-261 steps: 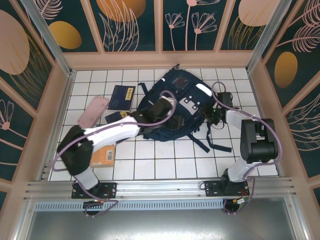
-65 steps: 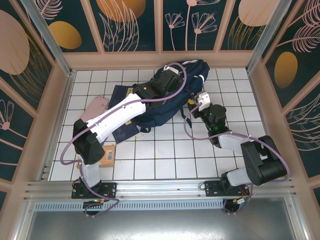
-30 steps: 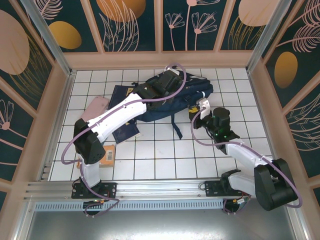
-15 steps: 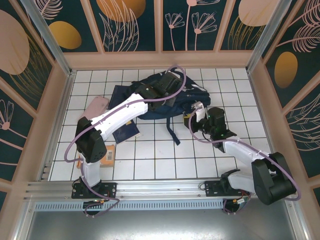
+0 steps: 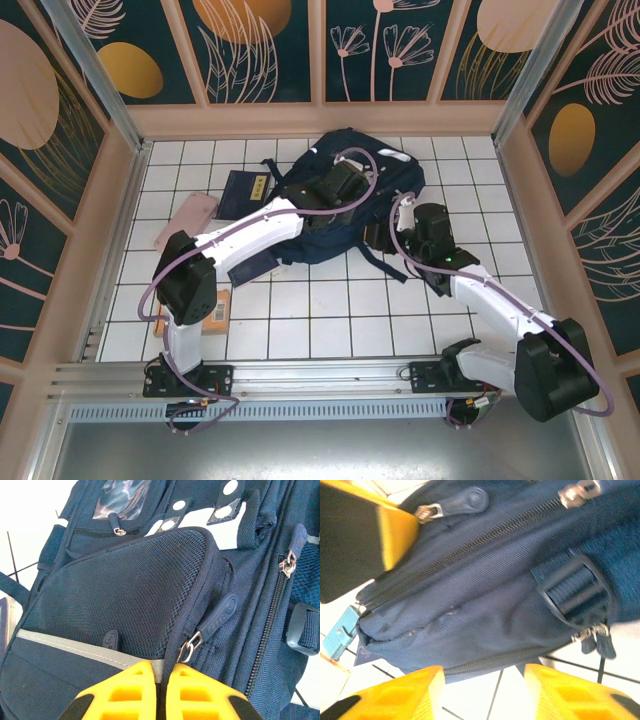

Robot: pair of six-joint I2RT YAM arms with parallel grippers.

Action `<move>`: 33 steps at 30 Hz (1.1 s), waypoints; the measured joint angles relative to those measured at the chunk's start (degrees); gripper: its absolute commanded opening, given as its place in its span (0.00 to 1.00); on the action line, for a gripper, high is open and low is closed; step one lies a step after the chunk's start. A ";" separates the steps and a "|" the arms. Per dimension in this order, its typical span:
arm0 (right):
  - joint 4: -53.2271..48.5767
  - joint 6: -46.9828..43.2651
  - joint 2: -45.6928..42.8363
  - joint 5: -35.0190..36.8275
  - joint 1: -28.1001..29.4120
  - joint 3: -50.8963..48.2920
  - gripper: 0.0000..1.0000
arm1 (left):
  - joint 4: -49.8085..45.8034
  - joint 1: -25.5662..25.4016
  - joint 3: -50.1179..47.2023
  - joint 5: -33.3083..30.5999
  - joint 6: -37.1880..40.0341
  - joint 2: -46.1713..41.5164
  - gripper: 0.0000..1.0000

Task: Pack the student bag

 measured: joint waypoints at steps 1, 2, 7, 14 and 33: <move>-0.55 0.42 0.00 -0.15 -0.76 0.11 0.39 | 0.02 0.00 -0.02 -0.20 0.00 -0.17 0.00; -1.18 0.90 0.11 -0.87 -2.10 0.33 0.37 | 0.02 0.00 -0.04 -0.33 0.00 -0.44 0.00; -1.92 1.03 3.32 -4.50 -6.25 1.66 0.38 | 0.02 0.02 -0.15 -1.55 0.20 -2.51 0.00; 3.63 5.31 5.62 -11.54 -9.99 1.03 0.52 | -0.04 0.28 -0.15 -2.86 0.66 -5.44 0.00; 17.55 11.74 12.66 -27.30 -16.09 -0.13 0.61 | -1.01 0.28 0.79 -3.30 1.31 -5.57 0.00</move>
